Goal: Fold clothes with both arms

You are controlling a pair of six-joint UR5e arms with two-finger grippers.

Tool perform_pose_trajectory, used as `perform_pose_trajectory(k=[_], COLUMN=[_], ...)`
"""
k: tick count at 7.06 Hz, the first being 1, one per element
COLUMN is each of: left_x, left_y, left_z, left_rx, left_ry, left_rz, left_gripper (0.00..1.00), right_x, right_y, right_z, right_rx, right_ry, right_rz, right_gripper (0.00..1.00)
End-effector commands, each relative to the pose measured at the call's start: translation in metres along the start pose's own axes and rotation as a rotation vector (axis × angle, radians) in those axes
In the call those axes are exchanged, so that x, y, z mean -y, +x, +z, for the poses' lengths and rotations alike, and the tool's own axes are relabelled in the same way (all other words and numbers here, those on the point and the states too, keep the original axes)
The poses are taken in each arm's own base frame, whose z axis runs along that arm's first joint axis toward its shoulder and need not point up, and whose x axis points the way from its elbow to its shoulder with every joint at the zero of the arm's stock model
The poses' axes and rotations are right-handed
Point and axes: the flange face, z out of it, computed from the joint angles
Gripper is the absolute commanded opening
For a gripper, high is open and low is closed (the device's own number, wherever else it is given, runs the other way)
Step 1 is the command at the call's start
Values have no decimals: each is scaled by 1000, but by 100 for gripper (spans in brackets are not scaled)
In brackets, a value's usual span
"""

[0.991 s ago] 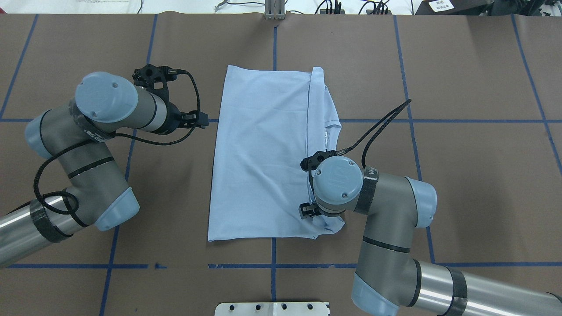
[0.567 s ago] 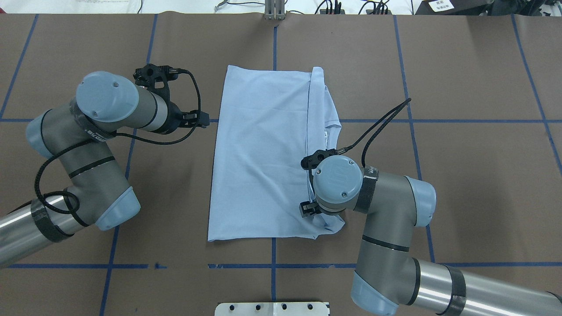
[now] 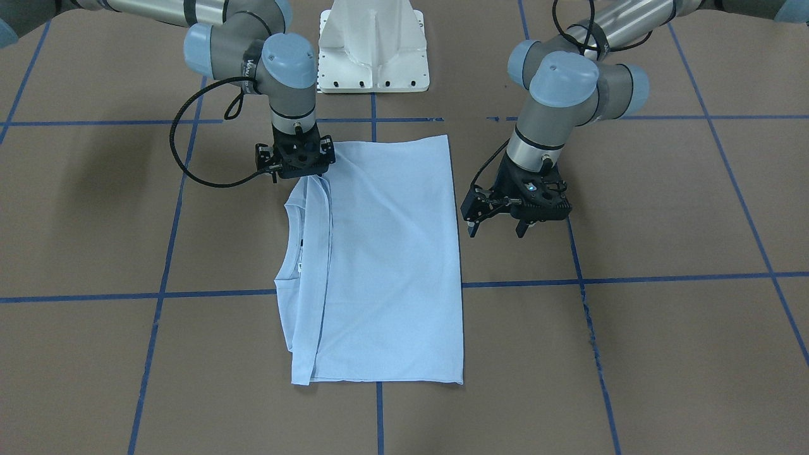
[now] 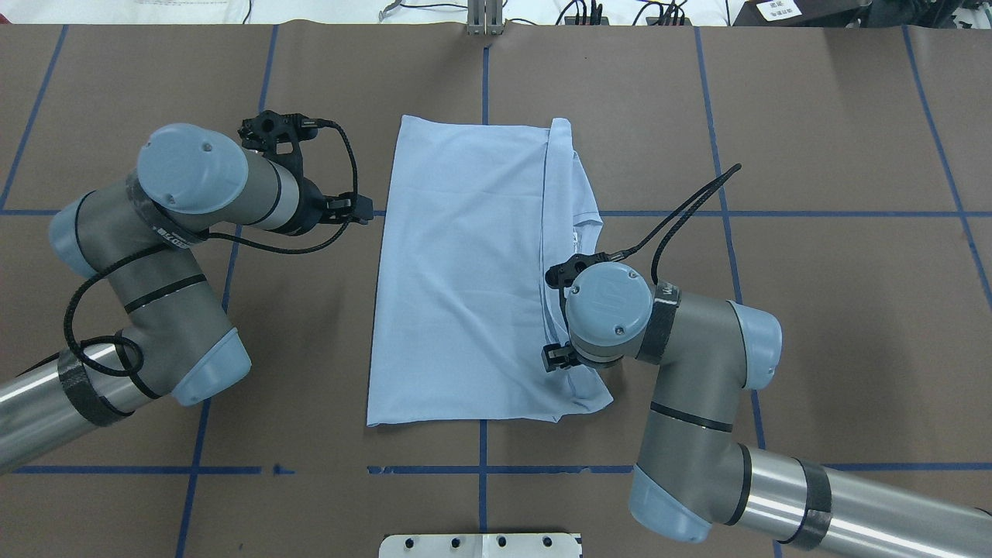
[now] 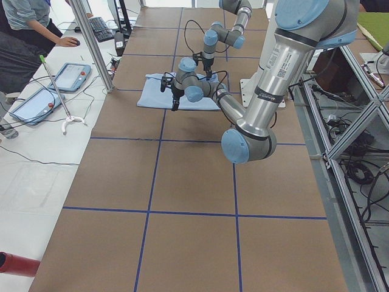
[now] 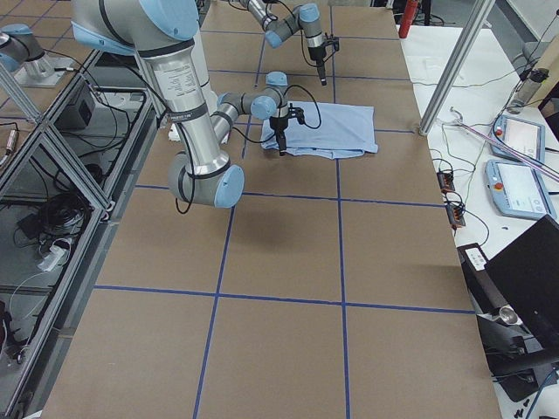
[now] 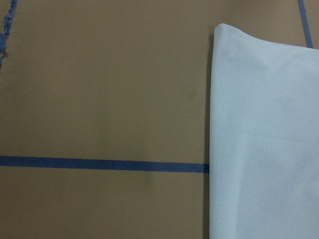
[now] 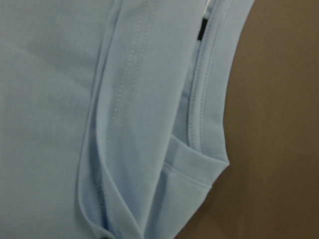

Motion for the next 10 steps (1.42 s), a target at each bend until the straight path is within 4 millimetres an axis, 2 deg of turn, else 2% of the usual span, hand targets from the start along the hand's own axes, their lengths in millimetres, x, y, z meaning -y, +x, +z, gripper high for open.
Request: perform_pose_trajectory(k=[1,2,3,4,5,6,7,8,9,10], left_x=[-3,-3,-4,-4,-4,-5,-5,-6,-6,-7], left_y=[2,2,2,2,2,-2,-6,-7,-8,-9], left_z=[2,2,3,3,3,5,6,7,8,10], left_rx=[-2,0,0,0,1,6,4,-4,-2,1], left_ry=[-5,-6,-7,-7,-7,-9,-7,-4,-5,-7], left_rz=[0,-2,0,0,0,5,9,14,14,14], left_gripper=[100,100,100,100,100,100,100,100,100,100], right_x=[6,1,-9,-12,-4,8,28,44,51,58], right_y=[27,40,58,63,41,19,-7,-21,-23,-33], right_z=[4,9,-2,-32,-52,-57,-52,-35,-20,-21], right_rx=[-23,-38,-30,-34,-19,-2,35,79,103,109], right_ry=[1,-3,3,-7,14,26,58,120,147,156], right_rz=[26,31,33,15,-5,-7,-16,-24,-30,-28], right_gripper=[100,100,100,100,100,100,100,100,99,95])
